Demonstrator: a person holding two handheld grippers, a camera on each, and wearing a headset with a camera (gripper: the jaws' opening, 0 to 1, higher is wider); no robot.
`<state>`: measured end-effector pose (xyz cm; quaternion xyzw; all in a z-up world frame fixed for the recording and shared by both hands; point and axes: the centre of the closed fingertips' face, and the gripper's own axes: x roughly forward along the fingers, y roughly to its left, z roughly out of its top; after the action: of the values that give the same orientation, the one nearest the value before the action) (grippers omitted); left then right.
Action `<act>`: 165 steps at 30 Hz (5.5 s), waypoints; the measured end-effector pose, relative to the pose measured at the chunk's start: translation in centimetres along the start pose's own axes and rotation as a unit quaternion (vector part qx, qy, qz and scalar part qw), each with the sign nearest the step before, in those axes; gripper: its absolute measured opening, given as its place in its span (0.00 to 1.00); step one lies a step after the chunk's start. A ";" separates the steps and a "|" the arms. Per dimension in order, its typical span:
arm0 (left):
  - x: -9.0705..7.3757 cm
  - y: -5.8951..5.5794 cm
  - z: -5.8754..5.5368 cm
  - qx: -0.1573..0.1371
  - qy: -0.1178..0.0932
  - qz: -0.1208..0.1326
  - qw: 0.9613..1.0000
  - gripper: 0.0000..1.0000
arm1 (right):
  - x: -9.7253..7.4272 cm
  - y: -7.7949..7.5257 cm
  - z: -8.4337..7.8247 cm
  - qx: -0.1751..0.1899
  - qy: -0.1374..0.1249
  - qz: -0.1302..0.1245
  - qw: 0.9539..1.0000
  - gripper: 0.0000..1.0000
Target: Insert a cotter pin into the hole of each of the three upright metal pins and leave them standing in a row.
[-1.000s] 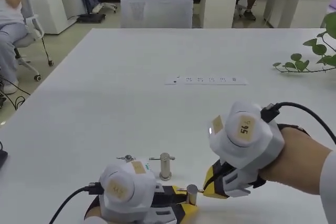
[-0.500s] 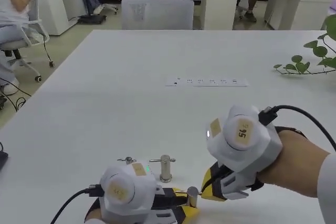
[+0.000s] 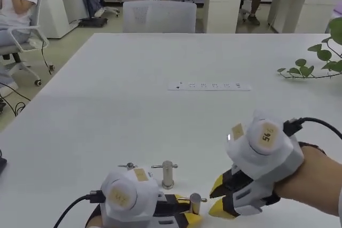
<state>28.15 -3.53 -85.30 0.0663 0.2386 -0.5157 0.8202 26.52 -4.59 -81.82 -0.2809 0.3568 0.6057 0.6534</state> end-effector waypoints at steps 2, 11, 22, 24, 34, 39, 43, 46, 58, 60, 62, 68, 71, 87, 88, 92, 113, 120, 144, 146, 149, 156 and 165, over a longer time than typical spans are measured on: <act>0.0 0.0 0.0 0.000 0.001 0.000 1.000 0.12 | 0.0 0.1 -0.2 0.014 -0.013 -0.001 1.000 0.22; -0.1 0.1 0.0 -0.001 0.003 0.001 1.000 0.13 | 0.1 0.0 -0.6 0.060 -0.044 -0.006 0.997 0.26; -1.0 0.3 0.6 -0.019 -0.008 0.000 1.000 0.25 | 0.1 -0.3 -0.5 0.067 -0.053 -0.012 0.996 0.26; -1.4 0.5 0.5 -0.021 -0.006 -0.001 1.000 0.28 | 0.1 -0.3 -0.5 0.068 -0.054 -0.013 0.996 0.26; -4.4 -0.4 0.5 -0.035 0.000 -0.031 0.999 0.40 | 0.3 -0.1 -0.8 0.079 -0.062 -0.014 0.995 0.28; -6.5 -0.6 0.7 -0.039 -0.004 -0.038 0.999 0.46 | 0.4 0.0 -0.7 0.083 -0.067 -0.016 0.994 0.31; -8.4 -0.1 0.9 -0.037 -0.006 -0.023 0.999 0.52 | 0.6 0.1 -0.7 0.087 -0.070 -0.015 0.994 0.32; -9.8 0.2 0.9 -0.040 -0.007 -0.012 0.999 0.53 | 0.8 0.2 -0.6 0.086 -0.072 -0.014 0.994 0.32; -12.8 0.1 1.0 -0.048 -0.017 0.029 0.998 0.63 | 2.3 0.6 0.1 0.084 -0.079 -0.011 0.993 0.36; -13.0 0.0 1.1 -0.049 -0.020 0.034 0.998 0.65 | 2.5 0.5 0.3 0.083 -0.082 -0.014 0.993 0.36; -13.2 -0.1 1.2 -0.052 -0.027 0.039 0.998 0.67 | 2.8 0.3 0.5 0.088 -0.087 -0.017 0.992 0.36; -13.6 0.6 1.0 -0.058 -0.035 0.060 0.996 0.72 | 3.4 0.0 1.2 0.090 -0.106 -0.023 0.990 0.37; -13.7 1.2 0.9 -0.064 -0.038 0.073 0.995 0.76 | 4.1 0.1 1.3 0.084 -0.108 -0.025 0.990 0.36; -13.9 2.3 0.3 -0.082 -0.044 0.108 0.990 0.90 | 5.2 -0.7 0.9 0.060 -0.128 -0.045 0.989 0.24; -13.9 2.4 0.2 -0.085 -0.044 0.110 0.989 0.90 | 5.2 -0.9 0.9 0.057 -0.130 -0.047 0.989 0.23; -14.0 2.6 0.1 -0.087 -0.045 0.113 0.989 0.89 | 5.3 -1.0 0.9 0.045 -0.137 -0.049 0.988 0.16; -14.2 3.1 -0.2 -0.094 -0.046 0.121 0.987 0.90 | 4.3 -3.0 0.7 0.024 -0.145 -0.072 0.986 0.13; -14.1 3.0 -0.2 -0.093 -0.043 0.119 0.988 0.89 | 3.0 -5.4 0.5 0.032 -0.148 -0.090 0.984 0.13; -14.3 3.2 -0.5 -0.097 -0.037 0.125 0.987 0.87 | 2.6 -9.1 -0.5 0.036 -0.145 -0.092 0.984 0.13; -14.3 3.2 -0.4 -0.097 -0.037 0.126 0.987 0.87 | 2.7 -9.1 -0.6 0.037 -0.145 -0.091 0.985 0.13; -14.3 3.2 -0.4 -0.098 -0.036 0.126 0.987 0.87 | 2.9 -9.1 -0.6 0.033 -0.143 -0.086 0.985 0.13; -14.3 3.4 -0.6 -0.099 -0.035 0.125 0.987 0.87 | 3.1 -9.1 -0.6 0.031 -0.148 -0.081 0.985 0.13; -14.3 3.5 -0.7 -0.101 -0.034 0.124 0.987 0.87 | 3.1 -9.0 -0.6 0.039 -0.161 -0.066 0.984 0.15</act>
<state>25.92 9.92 -79.79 -0.0049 0.2516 -0.3851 0.8879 35.39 -4.21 -85.26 -0.1768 0.2506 0.5840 0.7516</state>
